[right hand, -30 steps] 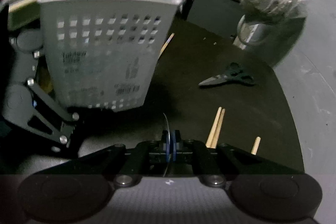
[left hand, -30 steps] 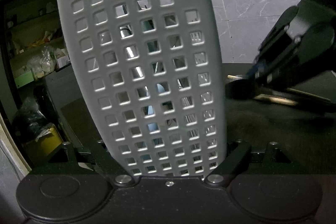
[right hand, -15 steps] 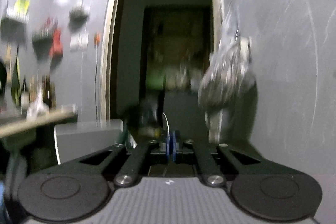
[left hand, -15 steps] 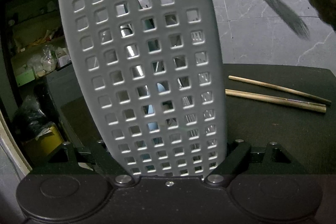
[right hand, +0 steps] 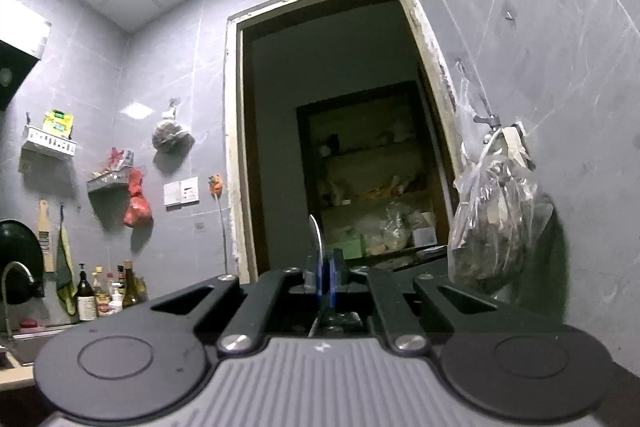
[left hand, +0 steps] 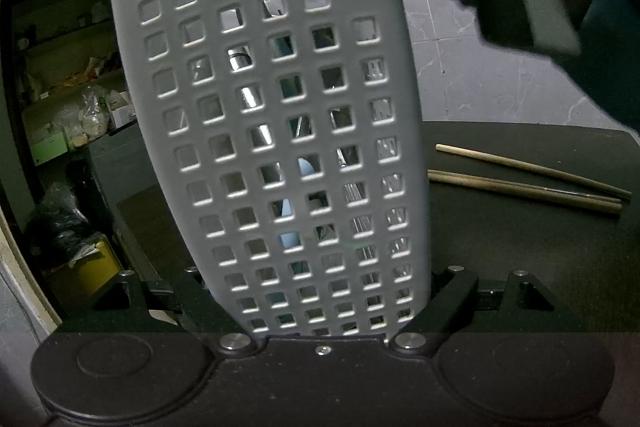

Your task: Organize utensils

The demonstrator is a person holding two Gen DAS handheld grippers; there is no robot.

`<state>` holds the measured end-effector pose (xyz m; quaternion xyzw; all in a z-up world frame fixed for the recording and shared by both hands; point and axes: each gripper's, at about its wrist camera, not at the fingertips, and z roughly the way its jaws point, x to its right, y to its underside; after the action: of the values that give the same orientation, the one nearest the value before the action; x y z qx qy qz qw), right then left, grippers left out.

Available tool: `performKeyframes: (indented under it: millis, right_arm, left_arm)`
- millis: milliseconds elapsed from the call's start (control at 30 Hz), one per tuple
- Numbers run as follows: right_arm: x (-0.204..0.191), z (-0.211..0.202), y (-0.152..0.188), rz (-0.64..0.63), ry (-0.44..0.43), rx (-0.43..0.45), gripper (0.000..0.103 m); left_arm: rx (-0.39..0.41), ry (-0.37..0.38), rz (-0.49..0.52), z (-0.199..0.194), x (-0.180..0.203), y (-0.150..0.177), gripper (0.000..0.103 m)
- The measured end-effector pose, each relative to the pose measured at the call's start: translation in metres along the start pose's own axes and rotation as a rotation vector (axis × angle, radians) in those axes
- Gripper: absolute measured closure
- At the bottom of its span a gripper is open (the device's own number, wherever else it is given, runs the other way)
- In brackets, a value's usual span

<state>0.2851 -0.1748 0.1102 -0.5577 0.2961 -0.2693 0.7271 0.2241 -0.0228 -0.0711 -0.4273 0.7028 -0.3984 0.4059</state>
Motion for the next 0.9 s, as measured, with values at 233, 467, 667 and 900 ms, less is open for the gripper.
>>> performKeyframes:
  millis: [233,467,667,900]
  right_arm:
    - [-0.011,-0.002,0.031,-0.032,0.019,-0.005,0.099]
    - [-0.018,-0.012,0.046,-0.084,0.009,-0.056,0.098]
    - [-0.031,-0.032,0.054,-0.179,-0.006,-0.079,0.096]
    - [-0.042,-0.051,0.061,-0.267,-0.025,-0.123,0.094]
  left_arm:
    - [0.001,0.001,-0.002,-0.001,0.001,0.001,0.018]
    - [0.002,0.003,-0.005,-0.003,-0.001,0.001,0.018]
    - [0.003,0.005,-0.008,-0.003,-0.004,0.001,0.018]
    - [0.003,0.006,-0.006,-0.003,-0.005,0.000,0.018]
